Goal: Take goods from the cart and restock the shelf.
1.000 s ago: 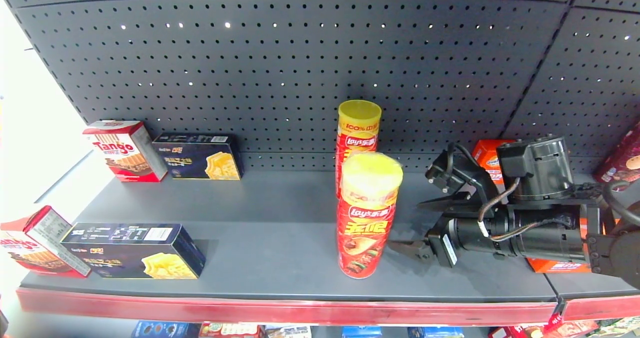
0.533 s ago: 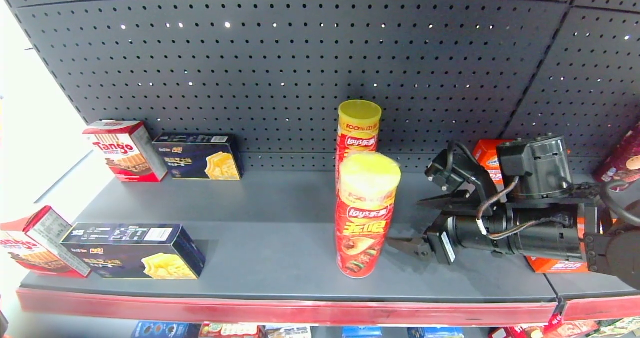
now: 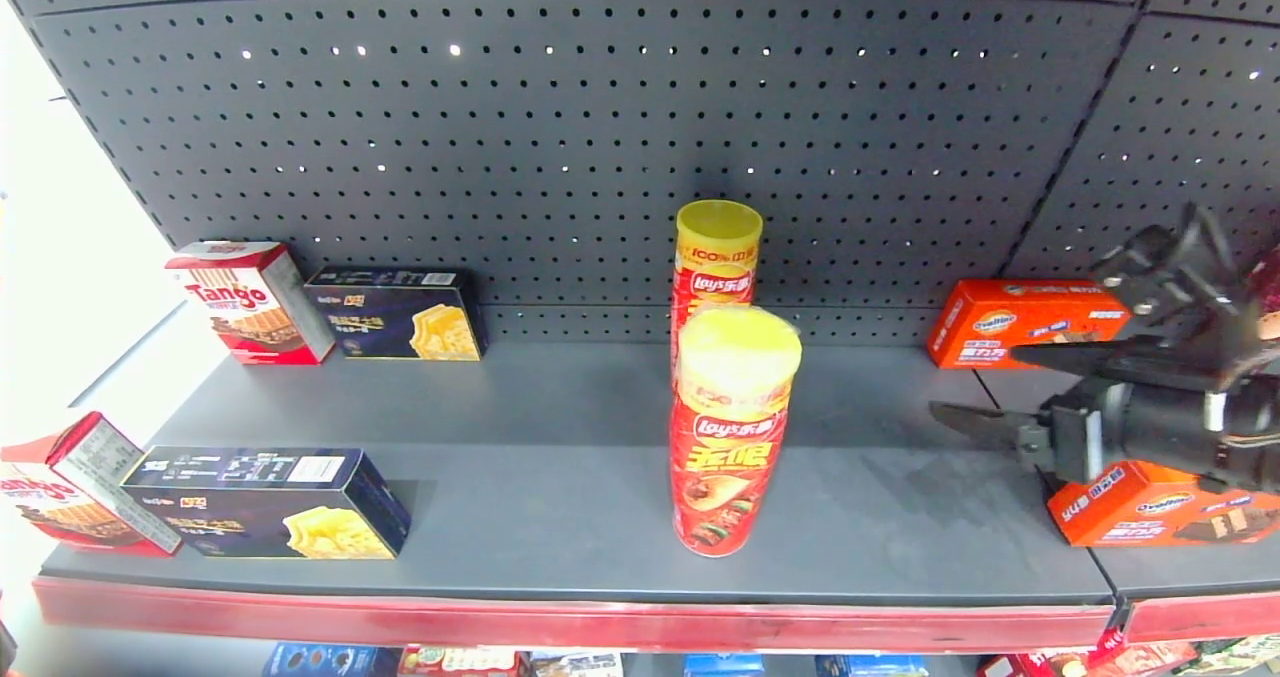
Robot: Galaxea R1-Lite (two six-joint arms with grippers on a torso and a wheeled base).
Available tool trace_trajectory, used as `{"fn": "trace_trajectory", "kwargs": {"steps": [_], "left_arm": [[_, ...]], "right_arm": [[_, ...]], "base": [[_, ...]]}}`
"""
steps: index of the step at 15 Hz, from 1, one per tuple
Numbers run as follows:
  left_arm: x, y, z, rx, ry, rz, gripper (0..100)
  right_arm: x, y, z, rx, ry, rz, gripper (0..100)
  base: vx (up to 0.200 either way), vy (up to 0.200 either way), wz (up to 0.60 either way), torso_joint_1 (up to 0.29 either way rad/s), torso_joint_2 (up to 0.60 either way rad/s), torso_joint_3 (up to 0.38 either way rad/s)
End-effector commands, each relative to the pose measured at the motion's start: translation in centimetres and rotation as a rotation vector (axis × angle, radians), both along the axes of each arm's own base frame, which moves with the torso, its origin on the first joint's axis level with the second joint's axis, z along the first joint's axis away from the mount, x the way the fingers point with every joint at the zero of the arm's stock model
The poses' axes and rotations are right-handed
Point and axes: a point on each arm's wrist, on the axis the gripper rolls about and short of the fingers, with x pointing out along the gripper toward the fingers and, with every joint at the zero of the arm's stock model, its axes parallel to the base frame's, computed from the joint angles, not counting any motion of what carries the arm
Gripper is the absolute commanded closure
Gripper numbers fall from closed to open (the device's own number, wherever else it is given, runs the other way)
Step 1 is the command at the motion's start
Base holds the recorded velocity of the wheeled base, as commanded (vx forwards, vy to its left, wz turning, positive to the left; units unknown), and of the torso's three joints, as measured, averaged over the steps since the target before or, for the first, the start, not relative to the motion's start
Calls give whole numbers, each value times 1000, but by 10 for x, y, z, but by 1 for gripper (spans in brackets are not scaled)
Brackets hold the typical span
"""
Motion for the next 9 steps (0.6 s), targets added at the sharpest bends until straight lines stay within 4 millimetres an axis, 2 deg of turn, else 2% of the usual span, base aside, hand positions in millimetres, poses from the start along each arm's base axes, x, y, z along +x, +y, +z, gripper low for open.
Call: {"fn": "trace_trajectory", "kwargs": {"steps": [1,3,4,5,9], "left_arm": [[0,0,0,0,1,1,0],[0,0,0,3,3,1,0],[0,0,0,3,3,1,0],[0,0,0,5,1,-1,0],[0,0,0,5,1,-1,0]], "right_arm": [[-91,-52,2,75,-161,-216,0],[-138,-62,-29,100,-212,-329,0],[-147,-62,-36,103,-225,-344,0],[-172,-63,-61,123,-262,-361,0],[-214,-64,-118,155,-203,-449,0]], "base": [[0,0,0,0,0,0],[0,0,0,0,0,0],[0,0,0,0,0,0],[0,0,0,0,0,0],[0,0,0,0,0,0]]}}
